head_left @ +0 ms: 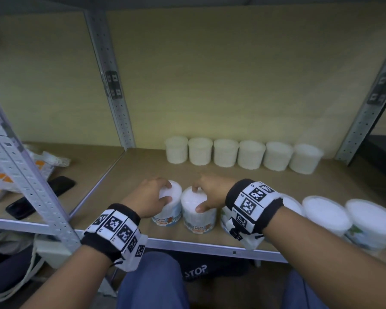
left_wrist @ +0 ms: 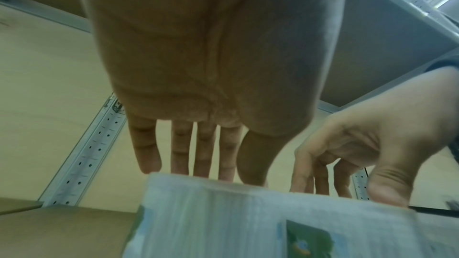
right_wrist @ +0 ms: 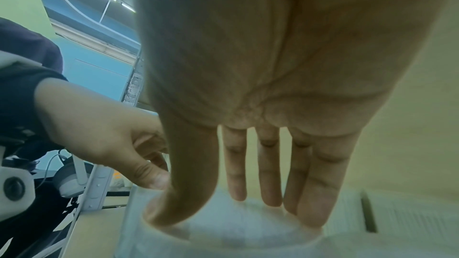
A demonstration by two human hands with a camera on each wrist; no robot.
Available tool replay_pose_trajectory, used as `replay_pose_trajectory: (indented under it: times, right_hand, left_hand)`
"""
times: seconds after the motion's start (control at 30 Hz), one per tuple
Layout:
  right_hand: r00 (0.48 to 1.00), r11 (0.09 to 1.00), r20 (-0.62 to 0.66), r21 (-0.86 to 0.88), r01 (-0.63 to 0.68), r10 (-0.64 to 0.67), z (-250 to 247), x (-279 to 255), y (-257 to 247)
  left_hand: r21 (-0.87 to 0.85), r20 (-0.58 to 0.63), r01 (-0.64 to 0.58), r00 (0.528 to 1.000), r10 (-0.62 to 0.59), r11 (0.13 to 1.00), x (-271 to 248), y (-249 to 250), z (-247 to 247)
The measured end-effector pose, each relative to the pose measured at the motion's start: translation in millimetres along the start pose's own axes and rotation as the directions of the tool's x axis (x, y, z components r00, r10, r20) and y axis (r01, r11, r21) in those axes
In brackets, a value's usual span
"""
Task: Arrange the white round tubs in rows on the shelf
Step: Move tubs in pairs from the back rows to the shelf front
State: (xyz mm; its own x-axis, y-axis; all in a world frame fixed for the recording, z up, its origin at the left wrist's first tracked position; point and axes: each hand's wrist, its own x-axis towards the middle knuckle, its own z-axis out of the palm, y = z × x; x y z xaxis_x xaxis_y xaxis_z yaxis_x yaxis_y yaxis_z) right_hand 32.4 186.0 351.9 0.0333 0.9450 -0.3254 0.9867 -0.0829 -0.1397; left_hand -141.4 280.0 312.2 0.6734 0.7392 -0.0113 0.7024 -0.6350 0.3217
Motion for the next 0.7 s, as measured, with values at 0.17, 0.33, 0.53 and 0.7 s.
replay_pose_trajectory:
  times: [0.17, 0.33, 0.53, 0.7]
  right_hand:
    - [1.000, 1.000, -0.015, 0.025, 0.005, -0.004, 2, -3, 7]
    - [0.999, 0.999, -0.039, 0.040, 0.026, -0.025, 4, -5, 10]
    - [0.989, 0.993, -0.147, 0.115, 0.009, 0.008, -7, -11, 30]
    - [0.969, 0.980, -0.220, 0.188, -0.068, 0.109, -28, -23, 74]
  left_hand:
    - [-0.008, -0.013, -0.002, 1.000, 0.002, 1.000, -4, 4, 2]
    - [-0.011, -0.005, 0.001, 1.000, -0.001, 1.000, -5, 6, -1]
    - [-0.057, -0.007, -0.028, 1.000, 0.028, 0.998, 5, 23, -15]
    - [-0.089, -0.039, -0.089, 0.996, 0.086, 0.992, 29, 66, -27]
